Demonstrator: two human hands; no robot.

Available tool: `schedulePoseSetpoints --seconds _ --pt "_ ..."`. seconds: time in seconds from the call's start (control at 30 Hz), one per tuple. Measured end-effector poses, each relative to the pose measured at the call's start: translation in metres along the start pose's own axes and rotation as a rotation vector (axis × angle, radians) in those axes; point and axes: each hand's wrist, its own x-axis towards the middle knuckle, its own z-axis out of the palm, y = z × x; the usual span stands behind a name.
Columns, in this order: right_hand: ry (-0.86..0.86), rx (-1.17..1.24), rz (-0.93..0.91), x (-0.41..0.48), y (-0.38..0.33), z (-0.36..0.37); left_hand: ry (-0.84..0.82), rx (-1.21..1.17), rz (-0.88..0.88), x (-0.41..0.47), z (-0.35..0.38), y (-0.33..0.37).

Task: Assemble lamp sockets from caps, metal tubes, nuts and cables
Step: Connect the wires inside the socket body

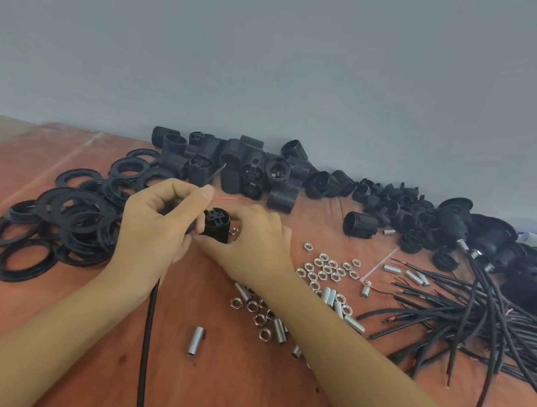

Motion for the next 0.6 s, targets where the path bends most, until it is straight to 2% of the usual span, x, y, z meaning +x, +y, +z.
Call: schedulePoseSetpoints --seconds 0.07,0.2,0.27,0.37,0.6 --pt "0.071 0.08 -0.049 0.0 -0.002 0.001 0.001 0.023 0.026 0.0 -0.001 -0.002" --pt "0.305 0.49 -0.128 -0.013 0.003 -0.015 0.011 0.102 0.096 0.001 -0.003 -0.006" --pt "0.35 0.615 -0.123 -0.025 0.011 -0.025 -0.012 0.148 0.139 0.002 -0.005 -0.006" --pt "0.301 0.774 -0.105 -0.045 0.025 -0.039 -0.057 0.177 0.168 -0.002 -0.003 -0.007" --pt "0.151 0.951 -0.099 -0.072 0.04 -0.042 -0.193 0.236 0.23 -0.019 0.007 -0.001"
